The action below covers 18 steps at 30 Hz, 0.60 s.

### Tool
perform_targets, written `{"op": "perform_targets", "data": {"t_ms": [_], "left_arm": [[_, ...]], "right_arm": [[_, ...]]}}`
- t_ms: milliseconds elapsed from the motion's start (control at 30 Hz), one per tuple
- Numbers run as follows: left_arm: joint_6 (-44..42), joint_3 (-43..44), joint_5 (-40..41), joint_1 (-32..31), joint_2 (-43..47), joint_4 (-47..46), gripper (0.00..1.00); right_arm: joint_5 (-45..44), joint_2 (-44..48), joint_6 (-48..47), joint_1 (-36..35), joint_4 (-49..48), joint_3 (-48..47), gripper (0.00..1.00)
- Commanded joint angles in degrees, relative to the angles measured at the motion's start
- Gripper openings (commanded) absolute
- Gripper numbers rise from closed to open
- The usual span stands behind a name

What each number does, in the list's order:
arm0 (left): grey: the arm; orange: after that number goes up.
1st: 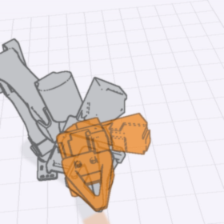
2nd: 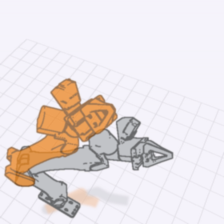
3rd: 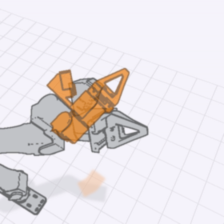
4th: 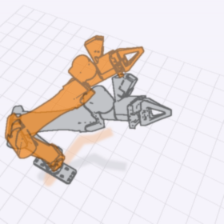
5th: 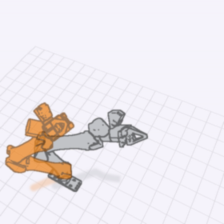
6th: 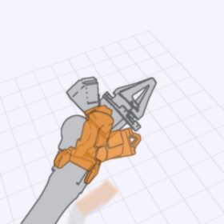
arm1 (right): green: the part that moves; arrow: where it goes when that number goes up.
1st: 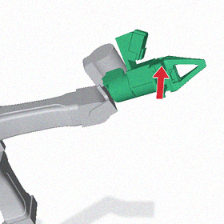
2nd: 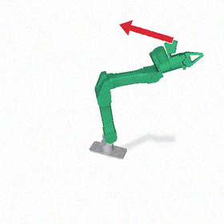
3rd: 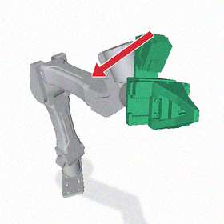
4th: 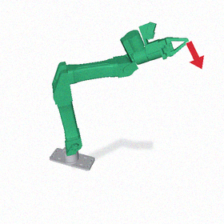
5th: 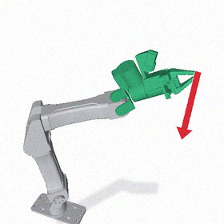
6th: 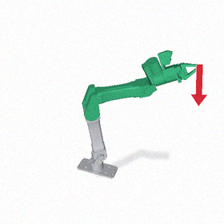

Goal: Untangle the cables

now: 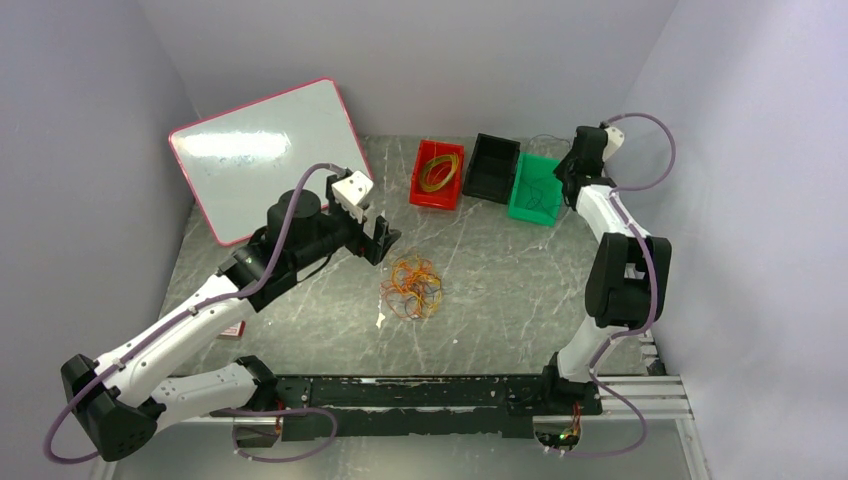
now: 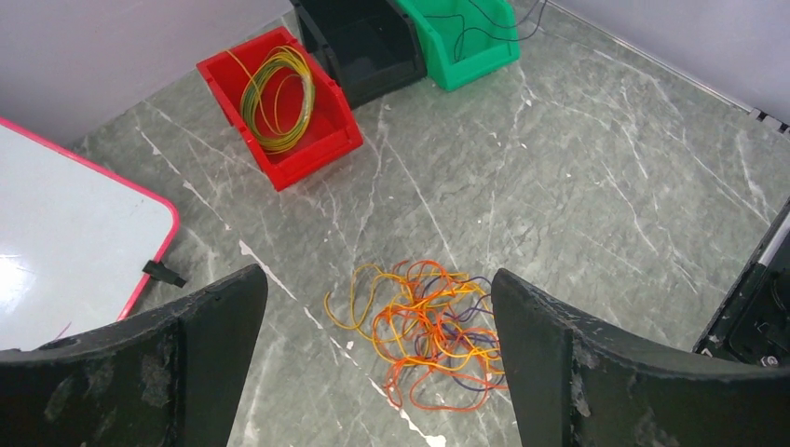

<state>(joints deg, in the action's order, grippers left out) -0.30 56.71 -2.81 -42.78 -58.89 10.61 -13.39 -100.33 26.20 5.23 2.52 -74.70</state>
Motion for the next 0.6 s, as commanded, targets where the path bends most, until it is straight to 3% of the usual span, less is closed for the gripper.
{"op": "perform_targets", "data": {"t_ms": [0, 567], "left_arm": [[0.7, -0.4, -1.6, 0.3, 0.5, -0.6, 0.94], [1.7, 0.1, -2.9, 0.3, -1.1, -1.0, 0.92]], "right_arm": [[-3.3, -0.9, 2.5, 0.5, 3.6, 0.8, 0.0], [1.8, -6.4, 1.5, 0.4, 12.3, -1.4, 0.0]]}}
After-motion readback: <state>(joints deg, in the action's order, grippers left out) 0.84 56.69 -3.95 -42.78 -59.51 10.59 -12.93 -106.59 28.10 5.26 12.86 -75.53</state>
